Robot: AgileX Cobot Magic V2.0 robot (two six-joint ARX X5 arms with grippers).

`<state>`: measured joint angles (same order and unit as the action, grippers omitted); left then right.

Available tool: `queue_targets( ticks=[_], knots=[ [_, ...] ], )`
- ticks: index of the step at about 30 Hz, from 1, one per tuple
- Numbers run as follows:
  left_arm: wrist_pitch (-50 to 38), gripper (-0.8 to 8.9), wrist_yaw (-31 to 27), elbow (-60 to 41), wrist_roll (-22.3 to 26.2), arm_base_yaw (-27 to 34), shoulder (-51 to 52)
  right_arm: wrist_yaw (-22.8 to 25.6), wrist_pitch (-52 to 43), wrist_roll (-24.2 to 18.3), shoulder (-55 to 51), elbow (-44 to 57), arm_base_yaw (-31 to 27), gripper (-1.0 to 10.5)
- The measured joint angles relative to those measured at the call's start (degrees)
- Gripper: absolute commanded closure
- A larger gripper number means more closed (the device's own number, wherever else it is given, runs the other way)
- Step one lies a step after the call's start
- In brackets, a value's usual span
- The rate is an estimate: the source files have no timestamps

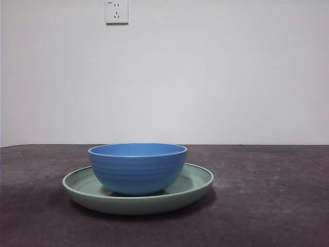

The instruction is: Pick up the blue bowl, put it on the green plate, put it on desk

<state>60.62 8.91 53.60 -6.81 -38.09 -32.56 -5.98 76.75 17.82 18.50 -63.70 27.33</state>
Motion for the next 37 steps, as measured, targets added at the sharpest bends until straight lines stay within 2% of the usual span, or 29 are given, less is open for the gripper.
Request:
queue_targets(
  ticks=[16,23,26,30,37],
  knots=[
    [0.0,7.98,0.0,0.0,0.0,0.4,0.0,0.0,-0.2,0.0,0.0,0.0,0.0,9.3],
    [-1.3,7.98,-0.4,-0.8,0.4,10.3,0.3,0.0,-0.2,0.0,0.0,0.0,0.0,9.3],
    [-8.0,7.98,-1.7,-5.1,2.7,16.4,2.9,0.0,-0.2,0.0,0.0,0.0,0.0,9.3],
    [-22.9,7.98,-1.8,-16.4,6.2,24.5,9.3,0.0,-0.2,0.0,0.0,0.0,0.0,9.3],
    [-49.5,7.98,-1.9,-40.9,7.6,31.9,21.3,0.0,-0.2,0.0,0.0,0.0,0.0,9.3]
  ],
)
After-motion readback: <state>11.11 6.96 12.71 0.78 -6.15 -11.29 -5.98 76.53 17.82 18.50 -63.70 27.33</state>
